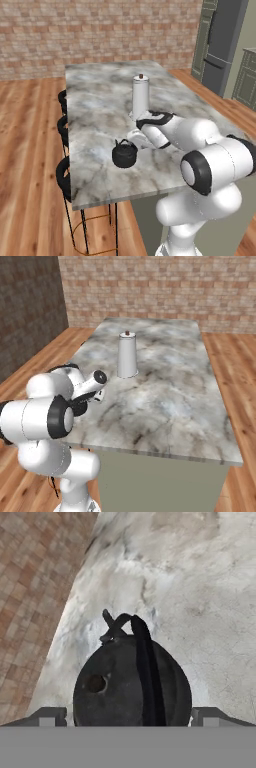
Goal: The kettle is done boiling. Turn off the stove, then wait for 300 timesteps before moving the kettle to the dining table.
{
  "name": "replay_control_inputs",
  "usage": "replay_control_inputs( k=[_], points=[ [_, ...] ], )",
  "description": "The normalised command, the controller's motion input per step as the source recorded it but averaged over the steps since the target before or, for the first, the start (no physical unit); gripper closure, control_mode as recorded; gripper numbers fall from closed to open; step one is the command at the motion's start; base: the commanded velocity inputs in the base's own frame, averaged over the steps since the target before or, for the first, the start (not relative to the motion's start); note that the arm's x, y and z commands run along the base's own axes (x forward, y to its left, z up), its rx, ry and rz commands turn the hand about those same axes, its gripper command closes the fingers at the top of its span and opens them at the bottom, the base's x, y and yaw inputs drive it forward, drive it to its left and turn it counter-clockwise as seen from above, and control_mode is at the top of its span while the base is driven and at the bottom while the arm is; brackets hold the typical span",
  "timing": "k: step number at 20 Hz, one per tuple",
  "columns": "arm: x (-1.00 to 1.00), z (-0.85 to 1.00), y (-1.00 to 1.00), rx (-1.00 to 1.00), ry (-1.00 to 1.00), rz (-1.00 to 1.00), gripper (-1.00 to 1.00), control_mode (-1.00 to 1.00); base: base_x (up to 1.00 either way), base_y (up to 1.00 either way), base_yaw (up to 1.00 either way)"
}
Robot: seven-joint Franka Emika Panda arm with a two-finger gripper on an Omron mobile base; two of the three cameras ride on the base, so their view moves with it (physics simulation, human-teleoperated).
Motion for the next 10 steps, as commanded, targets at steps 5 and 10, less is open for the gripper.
replay_control_inputs(
  k=[5,10],
  points=[
    [-0.16,0.32,0.00,-0.06,0.00,-0.02,-1.00,-1.00,0.00,0.00,0.00],
    [-0.23,0.31,0.00,-0.06,0.00,-0.03,-1.00,-1.00,0.00,0.00,0.00]
  ],
)
